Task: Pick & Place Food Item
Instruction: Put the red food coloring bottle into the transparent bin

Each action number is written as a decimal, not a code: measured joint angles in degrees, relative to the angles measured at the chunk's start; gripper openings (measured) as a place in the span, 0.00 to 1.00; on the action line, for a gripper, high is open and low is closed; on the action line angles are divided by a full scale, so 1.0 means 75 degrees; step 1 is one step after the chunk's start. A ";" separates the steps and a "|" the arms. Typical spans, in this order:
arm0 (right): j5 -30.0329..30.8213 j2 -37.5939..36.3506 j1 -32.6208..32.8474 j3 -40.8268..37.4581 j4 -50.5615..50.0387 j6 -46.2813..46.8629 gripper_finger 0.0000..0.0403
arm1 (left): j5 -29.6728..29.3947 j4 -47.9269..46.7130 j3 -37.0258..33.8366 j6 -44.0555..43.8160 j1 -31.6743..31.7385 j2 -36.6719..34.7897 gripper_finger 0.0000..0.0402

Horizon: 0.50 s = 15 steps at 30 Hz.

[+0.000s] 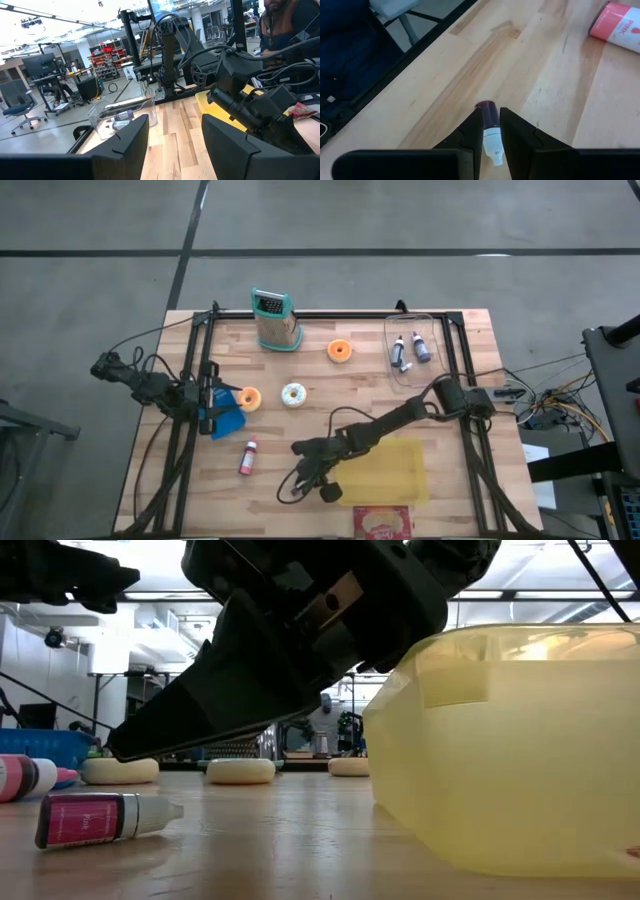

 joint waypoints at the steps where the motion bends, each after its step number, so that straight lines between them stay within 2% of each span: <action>1: 0.0000 0.0000 -0.0002 0.0000 -0.0008 0.0002 0.15 | 0.0000 0.0000 0.0000 0.0000 0.0002 0.0000 0.47; 8: 0.0006 0.0000 -0.0070 0.0006 0.0088 -0.0262 0.15 | 0.0000 0.0000 -0.0001 0.0000 0.0003 0.0000 0.47; 15: 0.0341 0.0000 -0.0113 0.0012 0.0275 -0.0117 0.15 | 0.0000 0.0000 -0.0001 0.0000 0.0003 0.0000 0.47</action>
